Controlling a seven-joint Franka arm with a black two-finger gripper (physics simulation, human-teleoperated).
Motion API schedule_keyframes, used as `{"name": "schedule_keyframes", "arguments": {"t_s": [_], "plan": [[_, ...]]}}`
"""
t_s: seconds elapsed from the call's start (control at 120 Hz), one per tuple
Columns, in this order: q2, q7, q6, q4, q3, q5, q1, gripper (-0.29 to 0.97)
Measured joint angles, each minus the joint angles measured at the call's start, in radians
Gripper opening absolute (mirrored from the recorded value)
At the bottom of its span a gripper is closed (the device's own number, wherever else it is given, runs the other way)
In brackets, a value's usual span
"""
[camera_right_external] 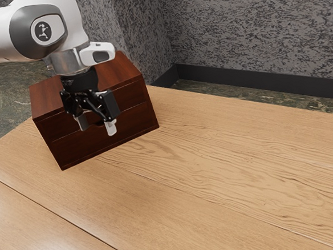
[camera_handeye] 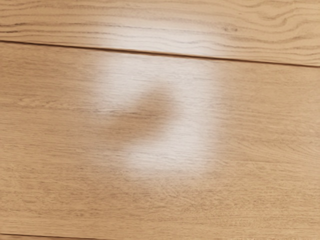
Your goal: Pull the drawer handle with one arm to open the drawer
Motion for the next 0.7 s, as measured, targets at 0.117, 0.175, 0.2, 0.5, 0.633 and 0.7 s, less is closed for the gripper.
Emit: {"name": "schedule_keyframes", "arguments": {"t_s": [0.117,0.175,0.2,0.5,0.633,0.7], "plan": [[0.001,0.006,-0.002,0.0,-0.001,-0.021,0.024,0.68],[-0.026,0.011,-0.004,0.013,-0.001,-0.024,0.034,0.68],[-0.06,0.019,-0.003,0.031,-0.002,-0.025,0.037,0.68],[-0.19,0.279,0.037,0.116,0.003,-0.005,-0.035,0.68],[-0.099,0.503,0.028,0.103,0.02,-0.004,-0.02,0.68],[-0.054,0.592,0.028,0.1,0.023,0.0,-0.002,0.68]]}}
